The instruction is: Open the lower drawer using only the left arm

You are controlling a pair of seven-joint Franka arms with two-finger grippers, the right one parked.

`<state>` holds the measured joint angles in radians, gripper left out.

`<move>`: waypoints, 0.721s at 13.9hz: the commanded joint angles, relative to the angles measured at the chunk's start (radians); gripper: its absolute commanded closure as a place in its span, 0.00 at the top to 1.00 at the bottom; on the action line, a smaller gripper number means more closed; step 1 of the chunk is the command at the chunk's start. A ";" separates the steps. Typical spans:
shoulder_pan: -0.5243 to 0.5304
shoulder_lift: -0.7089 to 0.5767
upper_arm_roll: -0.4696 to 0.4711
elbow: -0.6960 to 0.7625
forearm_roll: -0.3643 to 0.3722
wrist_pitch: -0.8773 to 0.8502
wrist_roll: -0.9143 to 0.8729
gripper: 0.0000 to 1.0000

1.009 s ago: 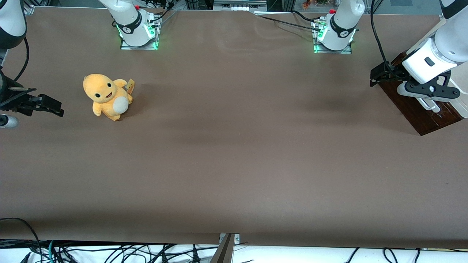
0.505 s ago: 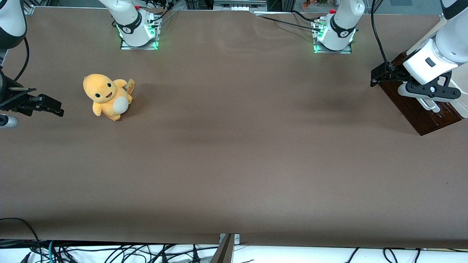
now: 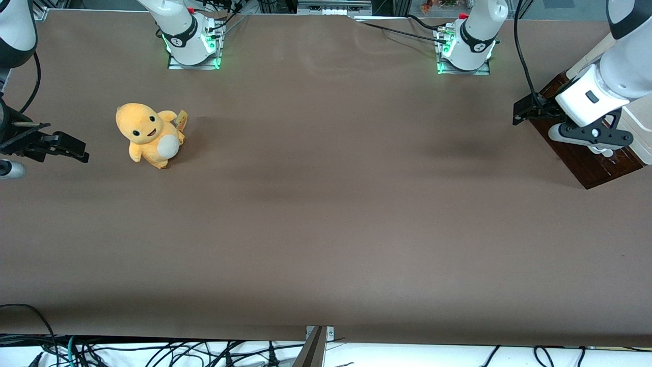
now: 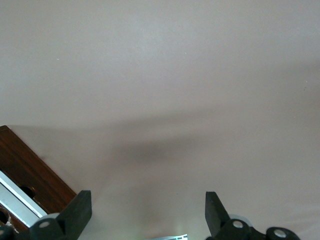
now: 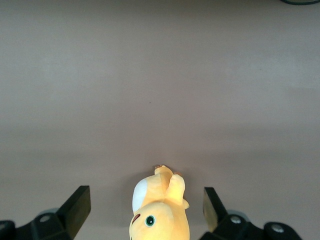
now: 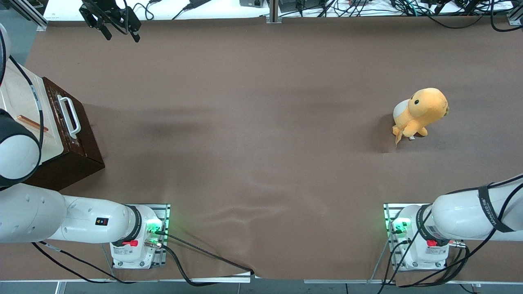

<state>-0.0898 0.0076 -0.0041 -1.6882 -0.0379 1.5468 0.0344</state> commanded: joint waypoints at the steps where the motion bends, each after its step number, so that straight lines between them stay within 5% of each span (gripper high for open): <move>1: -0.002 0.025 0.004 0.042 -0.004 -0.024 0.015 1.00; 10: -0.002 0.026 0.003 0.042 0.000 -0.048 0.004 1.00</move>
<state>-0.0898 0.0208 -0.0039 -1.6769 -0.0379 1.5251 0.0344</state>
